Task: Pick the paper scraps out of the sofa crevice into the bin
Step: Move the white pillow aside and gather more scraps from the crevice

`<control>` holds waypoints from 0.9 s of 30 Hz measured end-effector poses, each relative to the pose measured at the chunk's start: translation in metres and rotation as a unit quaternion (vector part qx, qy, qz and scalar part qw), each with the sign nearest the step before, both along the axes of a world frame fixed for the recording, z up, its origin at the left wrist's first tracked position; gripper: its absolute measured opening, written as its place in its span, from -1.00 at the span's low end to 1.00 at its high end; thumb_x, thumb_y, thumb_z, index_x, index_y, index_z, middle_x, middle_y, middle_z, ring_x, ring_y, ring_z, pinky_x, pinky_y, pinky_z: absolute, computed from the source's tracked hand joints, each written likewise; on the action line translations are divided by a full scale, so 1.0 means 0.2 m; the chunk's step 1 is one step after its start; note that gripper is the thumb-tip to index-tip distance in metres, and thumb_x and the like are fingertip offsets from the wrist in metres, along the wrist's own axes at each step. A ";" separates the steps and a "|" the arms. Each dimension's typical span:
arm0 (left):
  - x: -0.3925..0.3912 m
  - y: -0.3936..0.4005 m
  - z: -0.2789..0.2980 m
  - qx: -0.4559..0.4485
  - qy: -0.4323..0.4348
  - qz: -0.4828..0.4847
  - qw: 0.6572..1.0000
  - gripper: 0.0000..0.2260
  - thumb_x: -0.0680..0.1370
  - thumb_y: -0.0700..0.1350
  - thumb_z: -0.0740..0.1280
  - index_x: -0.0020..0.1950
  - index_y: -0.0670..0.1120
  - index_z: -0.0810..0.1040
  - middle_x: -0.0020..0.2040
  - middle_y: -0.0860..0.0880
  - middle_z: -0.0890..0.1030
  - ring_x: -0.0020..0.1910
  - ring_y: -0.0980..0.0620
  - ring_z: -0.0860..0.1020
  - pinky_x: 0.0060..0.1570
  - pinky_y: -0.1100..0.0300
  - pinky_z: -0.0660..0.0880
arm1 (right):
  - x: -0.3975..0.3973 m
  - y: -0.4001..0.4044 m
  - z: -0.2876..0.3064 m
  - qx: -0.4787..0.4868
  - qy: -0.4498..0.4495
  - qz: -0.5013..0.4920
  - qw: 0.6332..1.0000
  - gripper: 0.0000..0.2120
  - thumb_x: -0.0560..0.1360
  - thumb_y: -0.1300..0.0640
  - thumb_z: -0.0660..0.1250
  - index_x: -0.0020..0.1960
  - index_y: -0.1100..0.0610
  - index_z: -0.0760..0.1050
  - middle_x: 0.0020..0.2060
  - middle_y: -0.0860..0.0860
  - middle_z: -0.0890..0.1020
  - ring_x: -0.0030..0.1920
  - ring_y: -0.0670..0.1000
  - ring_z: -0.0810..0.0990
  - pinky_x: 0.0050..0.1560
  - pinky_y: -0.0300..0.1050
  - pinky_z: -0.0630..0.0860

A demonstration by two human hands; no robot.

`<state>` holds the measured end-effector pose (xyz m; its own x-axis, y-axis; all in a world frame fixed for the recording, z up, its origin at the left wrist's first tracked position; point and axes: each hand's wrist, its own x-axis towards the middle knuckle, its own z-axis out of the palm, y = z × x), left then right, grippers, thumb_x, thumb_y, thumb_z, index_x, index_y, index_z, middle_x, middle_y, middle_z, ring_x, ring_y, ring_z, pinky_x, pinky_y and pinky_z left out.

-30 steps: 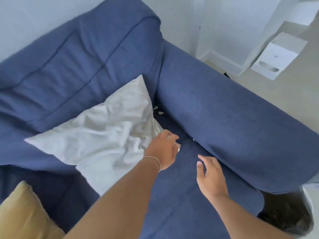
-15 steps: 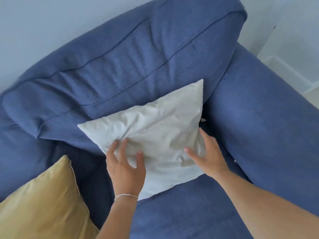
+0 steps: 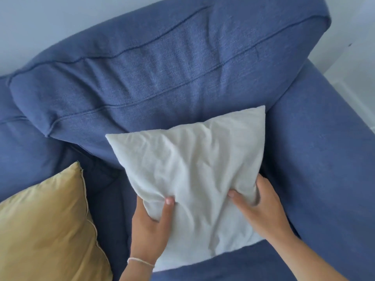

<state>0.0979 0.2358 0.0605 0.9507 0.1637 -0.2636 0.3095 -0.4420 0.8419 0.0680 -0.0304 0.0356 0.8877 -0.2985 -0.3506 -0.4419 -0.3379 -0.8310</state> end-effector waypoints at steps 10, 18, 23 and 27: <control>-0.28 -0.03 -0.22 0.185 0.370 -0.033 0.910 -0.33 0.42 0.40 0.27 0.42 0.09 0.31 0.29 -0.11 0.50 0.30 -0.17 0.46 0.28 0.02 0.37 | -0.44 0.01 -0.04 -0.128 0.309 0.024 0.942 -0.04 0.18 -0.51 0.36 0.50 -0.28 0.16 0.21 -0.05 0.37 0.31 0.08 0.43 0.32 0.08 0.40; 0.20 -0.34 -0.34 0.169 0.030 -0.107 0.979 -0.61 0.54 0.11 0.32 0.32 -0.01 0.48 0.20 -0.02 0.48 0.16 -0.04 0.50 0.21 0.12 0.43 | 0.16 0.07 -0.24 -0.202 -0.002 0.000 0.979 -0.47 0.44 -0.19 0.42 0.31 0.05 0.46 0.21 -0.01 0.47 0.26 0.06 0.45 0.32 0.02 0.40; 0.47 -0.59 -0.55 0.134 0.120 -0.154 0.972 -0.62 0.54 0.06 0.34 0.33 -0.01 0.48 0.26 -0.06 0.47 0.20 -0.07 0.52 0.18 0.12 0.43 | 0.61 0.09 -0.46 -0.233 0.026 0.044 0.971 -0.61 0.49 -0.09 0.41 0.24 0.06 0.57 0.17 0.08 0.51 0.22 0.18 0.47 0.30 0.04 0.43; 0.64 -0.65 -0.68 0.221 0.141 -0.081 0.962 -0.61 0.52 0.11 0.34 0.29 -0.03 0.52 0.24 -0.15 0.46 0.23 -0.20 0.44 0.22 -0.03 0.40 | 0.77 0.05 -0.64 -0.325 0.126 0.066 0.935 -0.53 0.47 -0.18 0.38 0.26 0.08 0.53 0.21 0.14 0.47 0.26 0.23 0.43 0.24 0.16 0.40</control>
